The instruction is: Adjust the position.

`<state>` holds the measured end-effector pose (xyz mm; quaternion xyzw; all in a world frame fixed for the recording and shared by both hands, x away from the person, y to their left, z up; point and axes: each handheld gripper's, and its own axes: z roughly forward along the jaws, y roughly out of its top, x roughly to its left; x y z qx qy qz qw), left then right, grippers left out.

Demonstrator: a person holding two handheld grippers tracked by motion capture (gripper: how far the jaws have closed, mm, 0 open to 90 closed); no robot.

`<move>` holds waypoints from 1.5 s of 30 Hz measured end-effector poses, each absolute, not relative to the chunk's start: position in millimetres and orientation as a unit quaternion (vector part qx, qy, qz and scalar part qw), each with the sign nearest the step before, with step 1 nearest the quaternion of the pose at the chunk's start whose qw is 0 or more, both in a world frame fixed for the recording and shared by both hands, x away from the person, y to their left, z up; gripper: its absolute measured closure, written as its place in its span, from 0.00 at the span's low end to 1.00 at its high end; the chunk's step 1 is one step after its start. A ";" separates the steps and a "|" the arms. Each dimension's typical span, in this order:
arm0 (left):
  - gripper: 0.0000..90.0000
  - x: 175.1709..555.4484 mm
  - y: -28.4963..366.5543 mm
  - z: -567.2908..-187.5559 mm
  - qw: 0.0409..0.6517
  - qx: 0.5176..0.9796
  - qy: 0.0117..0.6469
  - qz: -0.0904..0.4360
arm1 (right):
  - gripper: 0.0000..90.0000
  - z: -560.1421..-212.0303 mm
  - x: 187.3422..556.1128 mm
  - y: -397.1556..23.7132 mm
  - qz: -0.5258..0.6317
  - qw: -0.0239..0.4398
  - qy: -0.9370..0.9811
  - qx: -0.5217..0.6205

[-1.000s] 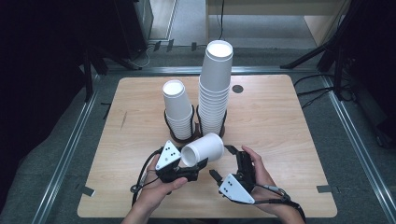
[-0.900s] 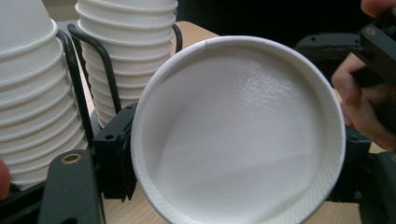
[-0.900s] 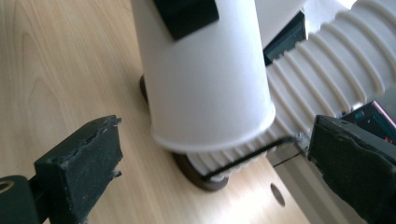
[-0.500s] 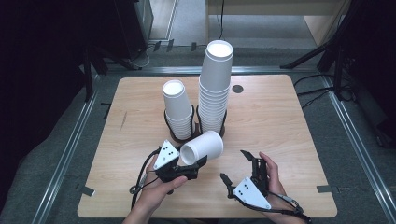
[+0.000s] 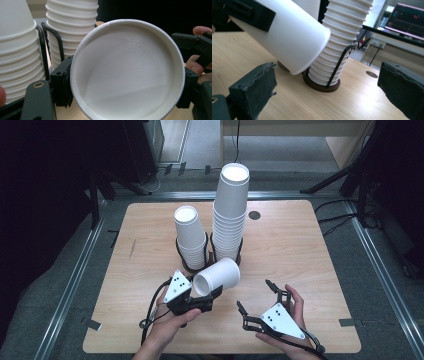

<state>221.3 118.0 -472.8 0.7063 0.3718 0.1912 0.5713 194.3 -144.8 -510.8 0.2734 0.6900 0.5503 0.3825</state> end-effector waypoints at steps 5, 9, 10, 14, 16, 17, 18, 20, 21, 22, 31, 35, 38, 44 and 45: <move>0.26 219.6 116.5 -472.7 0.579 0.703 0.364 0.197 | 0.02 -508.2 193.1 -144.2 0.564 0.367 0.678 0.296; 0.25 219.4 115.9 -472.8 0.579 0.701 0.366 0.198 | 0.02 -505.3 192.7 -142.8 0.574 0.354 0.669 0.312; 0.25 219.3 115.8 -473.2 0.581 0.700 0.365 0.199 | 0.02 -504.5 192.5 -142.1 0.575 0.353 0.668 0.314; 0.26 218.4 114.2 -474.6 0.586 0.700 0.354 0.202 | 0.03 -500.7 191.1 -139.3 0.586 0.337 0.659 0.331; 0.26 218.2 113.3 -474.9 0.587 0.698 0.355 0.204 | 0.03 -498.9 190.9 -138.9 0.595 0.323 0.651 0.343; 0.26 218.4 113.1 -475.1 0.589 0.697 0.356 0.203 | 0.03 -498.2 190.7 -138.6 0.601 0.316 0.644 0.351; 0.26 218.7 113.2 -475.6 0.592 0.695 0.356 0.201 | 0.04 -497.6 190.7 -138.6 0.604 0.312 0.641 0.356; 0.26 218.9 113.6 -476.3 0.591 0.694 0.358 0.204 | 0.04 -496.6 190.3 -138.4 0.611 0.306 0.633 0.363; 0.26 219.0 114.0 -476.9 0.593 0.690 0.359 0.206 | 0.04 -496.5 190.1 -138.3 0.612 0.305 0.632 0.364; 0.25 219.4 114.6 -477.2 0.594 0.690 0.360 0.205 | 0.05 -496.8 189.4 -138.3 0.616 0.303 0.629 0.364; 0.25 219.3 112.7 -481.9 0.602 0.680 0.355 0.223 | 0.06 -496.2 187.7 -138.7 0.632 0.284 0.612 0.380; 0.25 220.3 112.1 -484.2 0.599 0.681 0.353 0.228 | 0.06 -495.5 186.7 -137.4 0.640 0.271 0.606 0.387; 0.25 220.5 110.9 -485.7 0.595 0.682 0.354 0.236 | 0.06 -495.8 186.6 -136.1 0.643 0.267 0.603 0.390; 0.25 220.9 112.0 -486.3 0.601 0.679 0.354 0.230 | 0.06 -494.6 186.1 -136.5 0.650 0.255 0.594 0.399; 0.25 221.0 112.2 -486.4 0.610 0.675 0.350 0.224 | 0.06 -494.2 185.8 -136.7 0.652 0.251 0.592 0.401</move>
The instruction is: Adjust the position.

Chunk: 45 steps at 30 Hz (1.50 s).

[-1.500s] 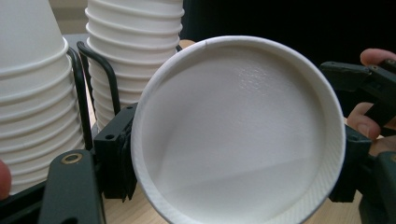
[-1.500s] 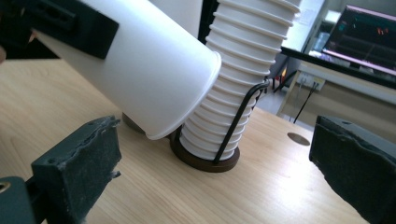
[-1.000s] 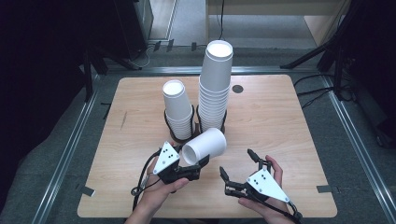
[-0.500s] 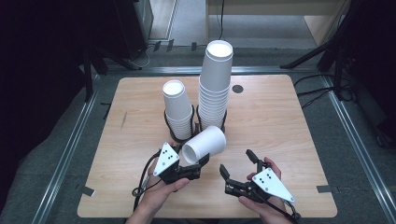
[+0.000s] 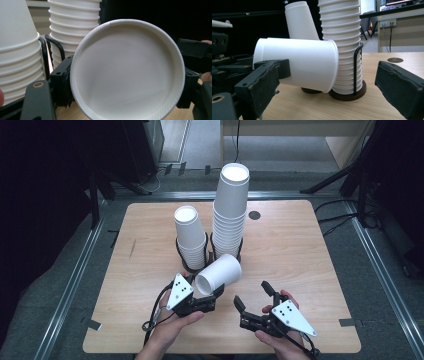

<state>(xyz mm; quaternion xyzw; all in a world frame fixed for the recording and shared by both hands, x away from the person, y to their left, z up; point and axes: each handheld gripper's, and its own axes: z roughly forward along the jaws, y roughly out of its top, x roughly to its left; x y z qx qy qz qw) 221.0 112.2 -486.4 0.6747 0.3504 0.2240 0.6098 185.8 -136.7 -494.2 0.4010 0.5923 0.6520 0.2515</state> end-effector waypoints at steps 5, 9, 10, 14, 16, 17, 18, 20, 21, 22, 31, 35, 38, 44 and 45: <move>0.25 220.4 109.5 -488.4 0.608 0.680 0.340 0.227 | 0.10 -492.3 185.0 -137.0 0.655 0.230 0.584 0.421; 0.25 219.8 108.6 -489.7 0.605 0.681 0.344 0.228 | 0.10 -493.1 185.8 -135.9 0.662 0.193 0.565 0.454; 0.25 219.8 108.6 -489.7 0.605 0.681 0.344 0.228 | 0.10 -493.1 185.8 -135.9 0.662 0.193 0.565 0.454; 0.25 219.6 109.7 -490.8 0.605 0.680 0.344 0.232 | 0.03 -494.3 186.9 -135.0 0.663 0.139 0.542 0.497; 0.25 219.2 109.1 -491.7 0.603 0.681 0.342 0.236 | 0.00 -495.1 186.1 -133.3 0.667 0.108 0.528 0.515; 0.25 219.0 108.9 -491.9 0.604 0.681 0.342 0.235 | 0.00 -495.1 185.9 -132.9 0.670 0.097 0.521 0.519; 0.25 218.7 108.3 -492.3 0.604 0.680 0.341 0.236 | 0.00 -494.8 185.7 -132.4 0.673 0.088 0.513 0.525; 0.25 218.2 106.9 -493.2 0.603 0.680 0.338 0.246 | 0.00 -493.5 185.1 -130.6 0.678 0.065 0.495 0.539; 0.25 218.0 106.8 -493.4 0.604 0.679 0.337 0.246 | 0.00 -492.9 185.0 -129.5 0.680 0.050 0.484 0.548; 0.25 217.8 106.6 -493.7 0.606 0.677 0.337 0.248 | 0.00 -492.5 184.9 -128.9 0.681 0.040 0.478 0.554; 0.25 217.2 105.8 -497.0 0.608 0.672 0.332 0.262 | 0.00 -493.3 189.2 -126.1 0.676 -0.054 0.394 0.620; 0.25 217.1 105.3 -498.9 0.612 0.668 0.332 0.262 | 0.00 -492.0 190.5 -125.7 0.677 -0.089 0.360 0.636; 0.25 216.9 104.8 -498.9 0.613 0.668 0.332 0.261 | 0.01 -489.5 191.5 -126.1 0.681 -0.119 0.321 0.647; 0.25 215.6 103.6 -498.8 0.614 0.670 0.325 0.263 | 0.01 -485.8 195.8 -127.0 0.683 -0.153 0.261 0.665; 0.25 215.4 103.3 -498.7 0.615 0.669 0.324 0.262 | 0.01 -485.8 196.4 -126.6 0.683 -0.154 0.258 0.667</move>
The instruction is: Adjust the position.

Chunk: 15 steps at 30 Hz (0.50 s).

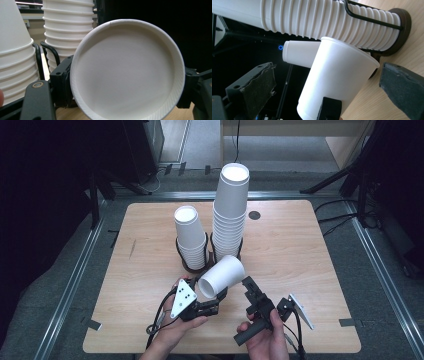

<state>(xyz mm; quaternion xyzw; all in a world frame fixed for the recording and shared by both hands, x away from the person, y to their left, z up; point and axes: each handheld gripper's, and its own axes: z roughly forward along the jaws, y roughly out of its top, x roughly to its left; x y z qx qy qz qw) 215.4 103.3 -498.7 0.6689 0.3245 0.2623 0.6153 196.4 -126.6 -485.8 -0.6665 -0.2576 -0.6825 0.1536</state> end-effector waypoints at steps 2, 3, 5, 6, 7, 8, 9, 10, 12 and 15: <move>0.25 215.3 103.1 -498.7 0.615 0.669 0.324 0.263 | 0.01 -486.0 197.5 -126.0 -0.678 0.166 -0.247 -0.672; 0.25 215.4 103.2 -498.7 0.615 0.669 0.325 0.263 | 0.01 -486.2 197.7 -125.4 -0.678 0.171 -0.244 -0.672; 0.25 215.5 103.7 -498.7 0.615 0.669 0.325 0.262 | 0.01 -485.9 198.1 -124.0 -0.677 0.178 -0.243 -0.671; 0.25 215.4 103.8 -498.7 0.615 0.669 0.324 0.263 | 0.02 -485.6 198.2 -123.2 -0.678 0.179 -0.242 -0.671; 0.25 215.3 103.8 -498.6 0.615 0.669 0.324 0.262 | 0.02 -484.9 198.2 -122.4 -0.678 0.180 -0.242 -0.670; 0.25 215.3 104.0 -498.5 0.615 0.669 0.324 0.262 | 0.03 -484.5 198.5 -122.0 -0.677 0.182 -0.243 -0.670; 0.25 215.3 104.0 -498.4 0.616 0.669 0.324 0.262 | 0.03 -484.5 199.2 -121.6 -0.676 0.181 -0.243 -0.671; 0.25 215.3 103.9 -498.4 0.616 0.668 0.324 0.262 | 0.04 -484.3 199.8 -121.3 -0.675 0.180 -0.241 -0.674; 0.25 215.2 103.8 -498.4 0.617 0.668 0.323 0.263 | 0.04 -484.7 201.3 -120.6 -0.672 0.182 -0.236 -0.678; 0.25 214.9 104.0 -497.8 0.619 0.666 0.323 0.263 | 0.04 -486.3 202.9 -119.0 -0.664 0.186 -0.233 -0.685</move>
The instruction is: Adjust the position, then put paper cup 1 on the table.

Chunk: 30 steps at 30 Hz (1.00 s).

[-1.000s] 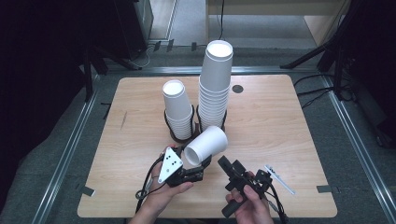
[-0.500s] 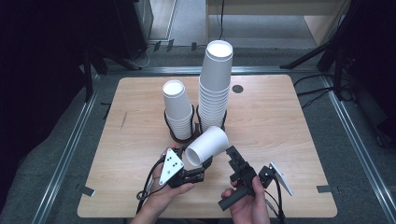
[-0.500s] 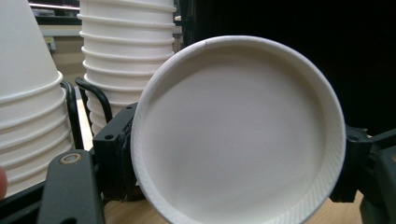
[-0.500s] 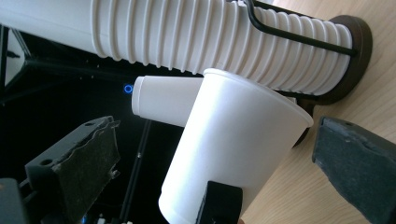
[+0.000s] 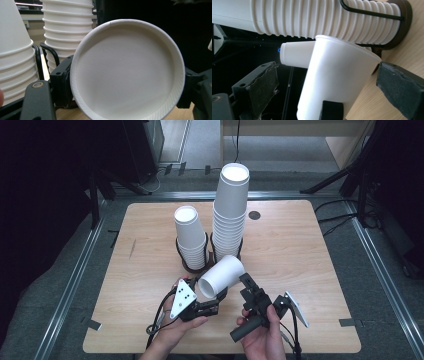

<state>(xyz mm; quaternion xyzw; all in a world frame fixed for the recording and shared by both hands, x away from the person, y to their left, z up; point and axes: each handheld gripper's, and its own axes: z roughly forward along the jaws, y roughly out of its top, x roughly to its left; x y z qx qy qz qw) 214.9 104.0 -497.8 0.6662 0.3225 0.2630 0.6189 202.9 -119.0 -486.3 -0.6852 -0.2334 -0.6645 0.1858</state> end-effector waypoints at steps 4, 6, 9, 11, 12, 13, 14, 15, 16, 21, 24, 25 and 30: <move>0.25 214.3 104.5 -497.3 0.619 0.666 0.321 0.265 | 0.05 -487.4 203.9 -116.7 -0.658 0.197 -0.228 -0.691; 0.25 214.3 104.3 -497.5 0.618 0.667 0.321 0.266 | 0.05 -488.1 204.5 -115.1 -0.651 0.190 -0.234 -0.697; 0.25 214.2 104.1 -497.7 0.618 0.667 0.320 0.266 | 0.06 -489.4 205.7 -113.0 -0.644 0.195 -0.222 -0.705; 0.25 214.0 103.4 -497.4 0.619 0.667 0.318 0.266 | 0.06 -489.4 206.7 -112.0 -0.645 0.206 -0.212 -0.705; 0.25 213.9 103.0 -497.3 0.620 0.666 0.317 0.265 | 0.06 -489.1 207.2 -110.6 -0.642 0.203 -0.212 -0.708; 0.25 213.8 102.7 -497.2 0.621 0.666 0.317 0.265 | 0.06 -489.1 207.5 -109.8 -0.640 0.205 -0.212 -0.710; 0.25 213.9 102.5 -497.2 0.621 0.666 0.316 0.266 | 0.06 -489.1 207.8 -109.5 -0.638 0.208 -0.211 -0.711; 0.25 213.9 102.4 -497.2 0.620 0.667 0.315 0.266 | 0.06 -489.4 208.1 -109.1 -0.637 0.210 -0.209 -0.712; 0.25 213.9 102.1 -497.5 0.621 0.667 0.315 0.264 | 0.06 -489.7 208.8 -108.8 -0.636 0.215 -0.206 -0.712; 0.25 213.7 101.5 -498.6 0.620 0.669 0.314 0.263 | 0.06 -490.6 211.7 -107.1 -0.632 0.217 -0.207 -0.715; 0.25 213.1 101.7 -498.4 0.621 0.669 0.313 0.262 | 0.06 -490.7 213.5 -106.1 -0.631 0.213 -0.211 -0.716; 0.25 212.8 101.8 -498.3 0.620 0.669 0.313 0.263 | 0.06 -490.1 213.9 -105.8 -0.630 0.215 -0.212 -0.716; 0.25 212.3 101.1 -497.6 0.623 0.667 0.312 0.263 | 0.06 -489.5 216.8 -102.5 -0.631 0.217 -0.214 -0.714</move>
